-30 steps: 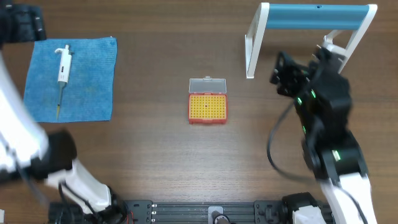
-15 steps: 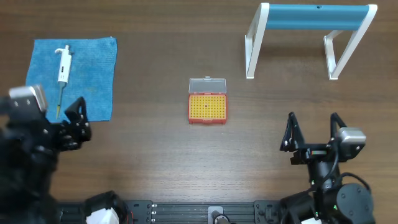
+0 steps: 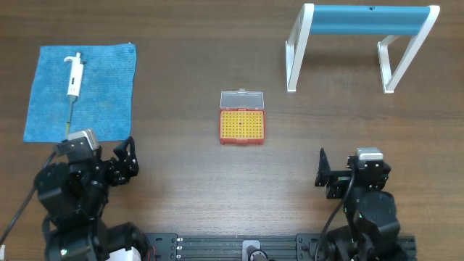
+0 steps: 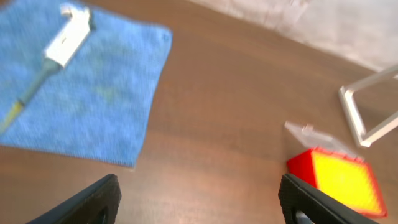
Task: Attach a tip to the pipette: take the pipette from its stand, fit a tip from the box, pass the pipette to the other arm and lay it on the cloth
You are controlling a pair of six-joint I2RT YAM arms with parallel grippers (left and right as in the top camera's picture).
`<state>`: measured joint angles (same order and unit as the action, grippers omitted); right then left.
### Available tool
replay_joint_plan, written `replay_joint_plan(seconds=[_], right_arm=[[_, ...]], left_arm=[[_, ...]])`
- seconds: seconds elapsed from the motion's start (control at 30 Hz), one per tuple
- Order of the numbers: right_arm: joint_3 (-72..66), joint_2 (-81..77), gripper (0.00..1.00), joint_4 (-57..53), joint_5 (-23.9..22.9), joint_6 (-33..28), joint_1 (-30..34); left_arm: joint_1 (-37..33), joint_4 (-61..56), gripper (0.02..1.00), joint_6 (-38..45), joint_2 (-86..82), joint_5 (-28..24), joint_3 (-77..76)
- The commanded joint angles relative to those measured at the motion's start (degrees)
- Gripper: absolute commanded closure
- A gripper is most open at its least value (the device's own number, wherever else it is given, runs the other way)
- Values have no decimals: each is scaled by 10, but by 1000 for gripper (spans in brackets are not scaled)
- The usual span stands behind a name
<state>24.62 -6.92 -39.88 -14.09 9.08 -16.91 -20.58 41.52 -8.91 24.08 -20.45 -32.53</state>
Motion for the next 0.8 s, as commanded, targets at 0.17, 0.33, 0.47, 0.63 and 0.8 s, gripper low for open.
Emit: replay_joint_plan(seconds=[0.17, 0.33, 0.47, 0.63, 0.8], right_arm=[[-5, 3, 25, -170, -9, -8, -4], [-5, 3, 25, -179, -9, -8, -4], [-5, 3, 25, -179, -9, -8, -4], [-5, 3, 25, -179, -9, -8, -4], [-5, 3, 25, -179, -9, -8, -4]], left_arm=[[36, -2, 191, -5, -27, -10, 101], [124, -2, 191, -5, -105, -10, 181], [131, -23, 191, -5, -176, 62, 220], [131, -214, 56, -5, -239, 68, 237], [150, -295, 56, -5, -239, 67, 290]])
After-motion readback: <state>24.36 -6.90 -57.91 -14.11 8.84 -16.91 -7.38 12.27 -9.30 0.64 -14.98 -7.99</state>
